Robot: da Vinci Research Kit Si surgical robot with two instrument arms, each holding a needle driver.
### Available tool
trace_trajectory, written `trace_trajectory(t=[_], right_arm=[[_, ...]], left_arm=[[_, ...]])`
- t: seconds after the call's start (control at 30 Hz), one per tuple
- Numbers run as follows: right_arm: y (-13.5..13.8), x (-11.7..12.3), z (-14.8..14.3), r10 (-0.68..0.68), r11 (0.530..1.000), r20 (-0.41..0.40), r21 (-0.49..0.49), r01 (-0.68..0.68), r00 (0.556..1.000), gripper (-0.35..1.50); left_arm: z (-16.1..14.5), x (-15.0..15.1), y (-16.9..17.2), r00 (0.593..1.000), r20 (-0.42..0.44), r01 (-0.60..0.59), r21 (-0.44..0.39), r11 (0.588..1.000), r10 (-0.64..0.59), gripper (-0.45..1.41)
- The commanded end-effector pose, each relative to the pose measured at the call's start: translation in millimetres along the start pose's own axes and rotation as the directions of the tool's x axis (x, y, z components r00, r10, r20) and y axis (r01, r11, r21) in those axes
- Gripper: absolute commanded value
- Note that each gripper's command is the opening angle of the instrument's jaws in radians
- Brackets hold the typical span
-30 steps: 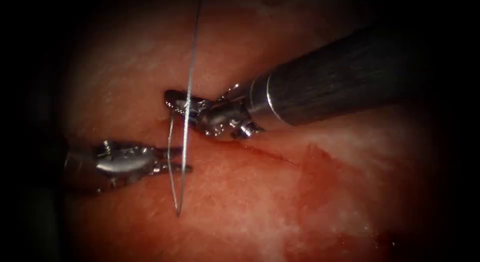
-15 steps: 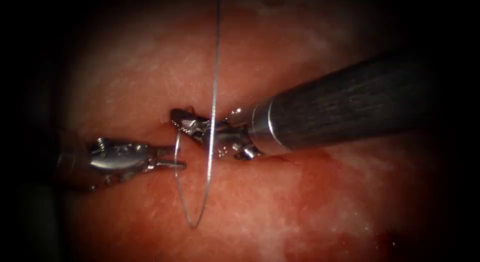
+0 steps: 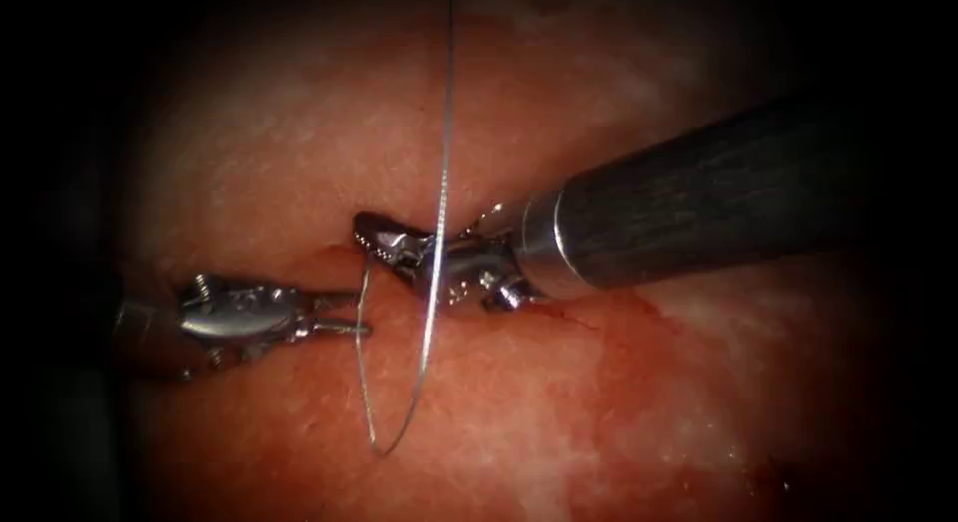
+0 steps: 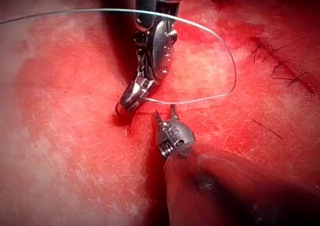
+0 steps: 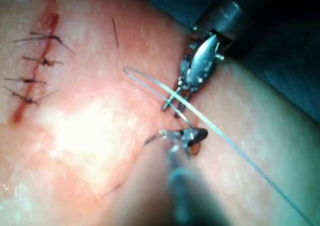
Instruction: Wound Closure
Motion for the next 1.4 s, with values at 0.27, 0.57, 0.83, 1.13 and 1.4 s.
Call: trace_trajectory(t=[0.27, 0.57, 0.83, 1.13, 1.4], right_arm=[[-1.6, -0.4, 0.4, 0.061, 0.998, 0.012, 0.021, -0.061, 0.998, -0.35], [-1.4, -0.9, 0.8, 0.181, 0.982, 0.031, 0.053, -0.182, 0.983, -0.35], [-1.2, -2.2, 1.1, 0.296, 0.952, 0.053, 0.066, -0.3, 0.954, -0.35], [0.5, -2.4, 0.9, 0.342, 0.937, 0.04, 0.055, -0.344, 0.939, -0.35], [3.7, -3.2, 0.3, 0.44, 0.896, 0.042, 0.046, -0.441, 0.897, -0.35]], left_arm=[[0.7, -1.1, 0.9, 1.0, 0.003, 0.004, -0.003, 1.0, -0.004, 0.0], [0.8, -1.0, 0.9, 1.0, 0.006, 0.005, -0.002, 1.0, -0.005, 0.0], [0.9, -1.1, 1.0, 1.0, 0.005, 0.005, 0.001, 1.0, -0.005, 0.0], [1.6, -1.2, 1.2, 1.0, 0.008, 0.004, 0.008, 1.0, -0.004, -0.01], [1.9, -1.3, 0.8, 1.0, 0.007, 0.014, 0.008, 1.0, -0.014, -0.01]])
